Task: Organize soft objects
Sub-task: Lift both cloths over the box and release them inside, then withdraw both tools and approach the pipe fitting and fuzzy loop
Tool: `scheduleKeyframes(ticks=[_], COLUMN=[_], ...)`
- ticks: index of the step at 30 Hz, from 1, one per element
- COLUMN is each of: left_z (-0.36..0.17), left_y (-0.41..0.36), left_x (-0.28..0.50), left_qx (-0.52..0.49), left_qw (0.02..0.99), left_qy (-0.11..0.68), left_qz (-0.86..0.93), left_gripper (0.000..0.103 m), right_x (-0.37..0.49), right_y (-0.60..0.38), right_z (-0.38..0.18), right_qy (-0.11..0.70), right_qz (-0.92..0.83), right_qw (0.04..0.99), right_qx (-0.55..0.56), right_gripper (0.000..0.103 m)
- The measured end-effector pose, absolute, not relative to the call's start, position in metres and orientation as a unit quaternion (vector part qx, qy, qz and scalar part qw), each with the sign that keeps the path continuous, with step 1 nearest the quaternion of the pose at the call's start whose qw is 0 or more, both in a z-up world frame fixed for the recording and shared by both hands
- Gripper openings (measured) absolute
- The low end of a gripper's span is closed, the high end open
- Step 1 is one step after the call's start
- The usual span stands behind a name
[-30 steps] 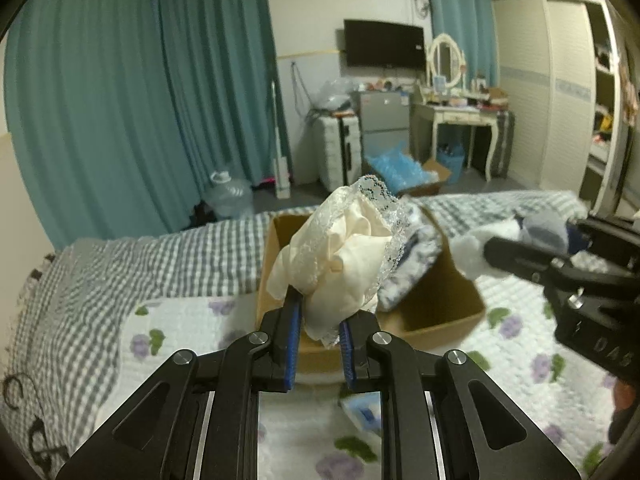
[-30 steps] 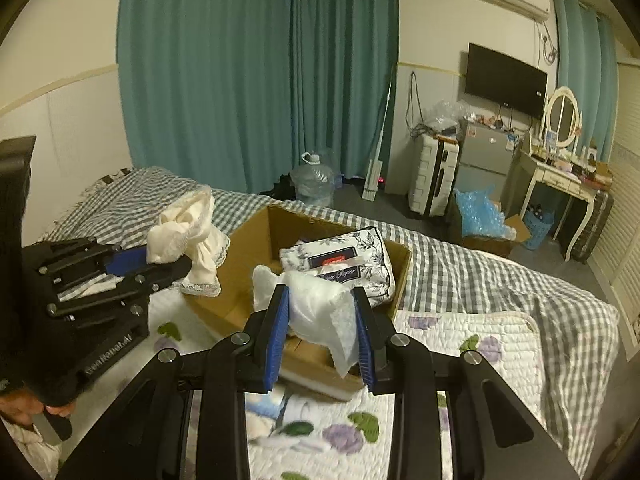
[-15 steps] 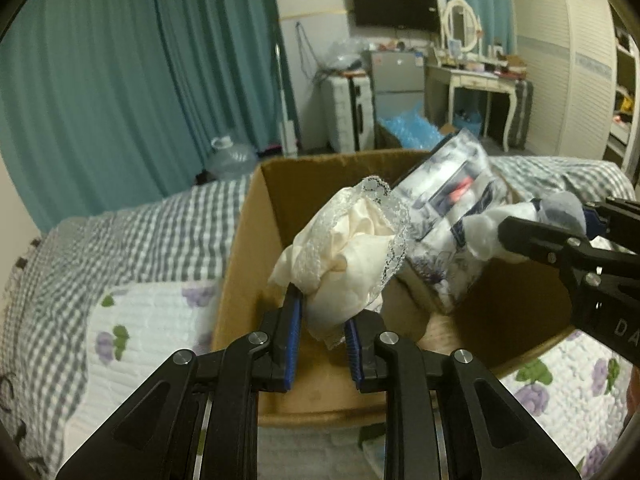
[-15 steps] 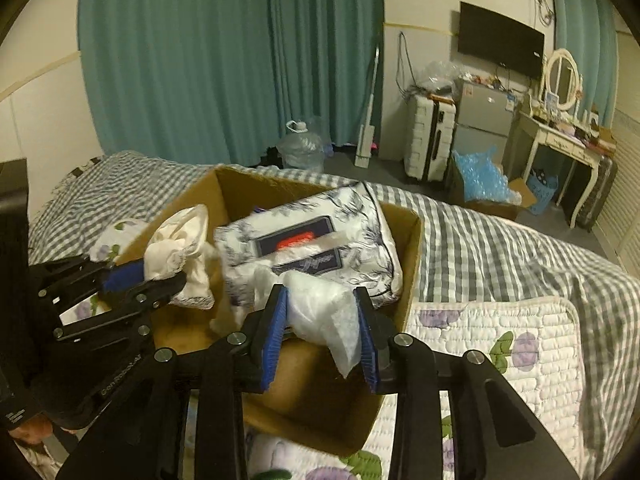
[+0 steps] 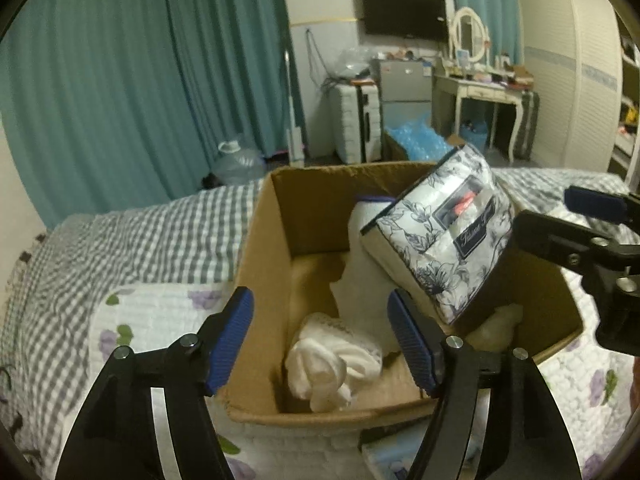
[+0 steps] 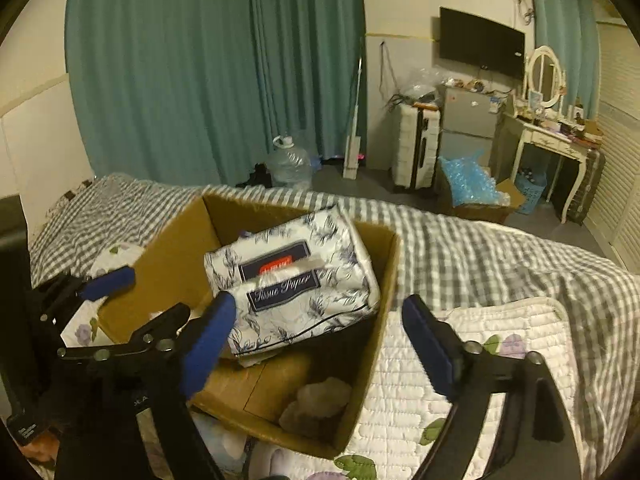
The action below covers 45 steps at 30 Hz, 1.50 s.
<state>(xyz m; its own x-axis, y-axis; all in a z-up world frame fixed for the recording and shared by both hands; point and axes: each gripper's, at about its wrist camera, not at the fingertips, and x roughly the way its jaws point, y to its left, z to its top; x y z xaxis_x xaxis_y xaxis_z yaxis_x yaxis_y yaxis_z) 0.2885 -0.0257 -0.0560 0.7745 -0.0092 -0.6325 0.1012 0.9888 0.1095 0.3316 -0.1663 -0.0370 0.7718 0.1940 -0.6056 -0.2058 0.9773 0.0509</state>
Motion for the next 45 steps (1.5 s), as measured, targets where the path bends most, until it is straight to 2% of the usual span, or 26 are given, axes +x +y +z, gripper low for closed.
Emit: scheduleKeyframes(ticks=[4, 10, 14, 18, 20, 25, 35, 45], left_z=[-0.035, 0.02, 0.056, 0.088, 0.099, 0.123, 0.124, 0.055], left_y=[-0.023, -0.019, -0.02, -0.015, -0.012, -0.008, -0.004, 0.003], left_x=[0.272, 0.231, 0.194, 0.152, 0.136, 0.093, 0.039, 0.039], left_qx=[0.063, 0.047, 0.059, 0.046, 0.035, 0.031, 0.03, 0.005], left_qw=[0.946, 0.96, 0.971, 0.98, 0.983, 0.989, 0.992, 0.985], left_qy=[0.317, 0.275, 0.23, 0.193, 0.179, 0.143, 0.12, 0.173], left_qz=[-0.021, -0.018, -0.007, -0.008, -0.009, -0.008, 0.001, 0.0], left_gripper=[0.083, 0.084, 0.085, 0.089, 0.103, 0.103, 0.103, 0.103], right_x=[0.316, 0.267, 0.229, 0.189, 0.167, 0.118, 0.059, 0.057], right_y=[-0.17, -0.177, -0.184, -0.185, -0.186, -0.182, -0.183, -0.185], right_z=[-0.011, 0.043, 0.079, 0.113, 0.128, 0.156, 0.148, 0.078], right_qy=[0.303, 0.266, 0.235, 0.206, 0.194, 0.17, 0.171, 0.211], right_qz=[0.097, 0.089, 0.06, 0.054, 0.057, 0.065, 0.077, 0.087], right_qw=[0.948, 0.96, 0.97, 0.976, 0.978, 0.982, 0.981, 0.972], right_qx=[-0.01, -0.021, -0.032, -0.046, -0.049, -0.056, -0.052, -0.052], right_gripper=[0.092, 0.096, 0.103, 0.103, 0.103, 0.103, 0.103, 0.103])
